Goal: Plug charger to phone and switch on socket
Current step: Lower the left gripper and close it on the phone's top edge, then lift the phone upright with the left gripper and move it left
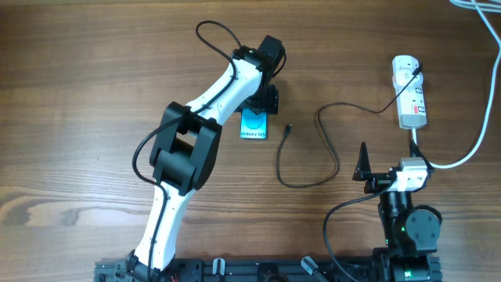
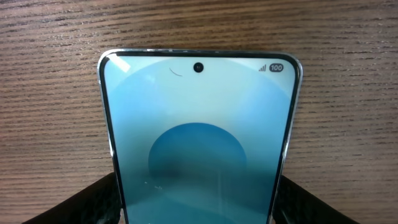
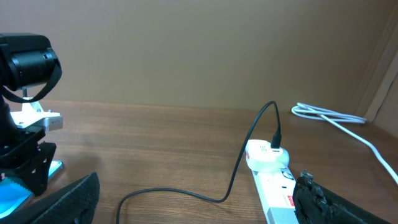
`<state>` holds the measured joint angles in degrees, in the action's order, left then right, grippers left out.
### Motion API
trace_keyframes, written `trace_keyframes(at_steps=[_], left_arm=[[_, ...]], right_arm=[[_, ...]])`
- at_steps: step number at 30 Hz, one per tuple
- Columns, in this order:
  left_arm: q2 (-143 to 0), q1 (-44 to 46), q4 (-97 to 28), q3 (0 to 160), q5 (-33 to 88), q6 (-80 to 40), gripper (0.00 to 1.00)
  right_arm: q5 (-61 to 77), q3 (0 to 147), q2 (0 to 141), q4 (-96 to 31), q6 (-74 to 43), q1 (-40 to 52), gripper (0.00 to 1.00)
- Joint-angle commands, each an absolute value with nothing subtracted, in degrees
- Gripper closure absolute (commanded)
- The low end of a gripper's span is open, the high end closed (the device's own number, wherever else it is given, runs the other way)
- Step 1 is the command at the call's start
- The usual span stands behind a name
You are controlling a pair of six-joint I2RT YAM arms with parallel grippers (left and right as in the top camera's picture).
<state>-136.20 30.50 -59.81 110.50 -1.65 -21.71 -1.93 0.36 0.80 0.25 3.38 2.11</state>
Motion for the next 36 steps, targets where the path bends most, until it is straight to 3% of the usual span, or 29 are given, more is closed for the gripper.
trace_keyframes(at_steps=[1,14,36], left_arm=[[-138.9,31.0,-60.9,110.5,0.2,-22.0,0.24],[-131.8,30.9,-64.2,110.6,2.5,-24.5,0.25],[-121.1,22.0,-74.0,110.6,64.1,-24.9,0.27]], right_arm=[[-1.5,0.3,0.6,0.5,4.4,1.9,0.0],[-1.5,0.3,0.6,0.5,4.4,1.9,0.0],[-1.5,0.3,0.6,0.5,4.4,1.9,0.0]])
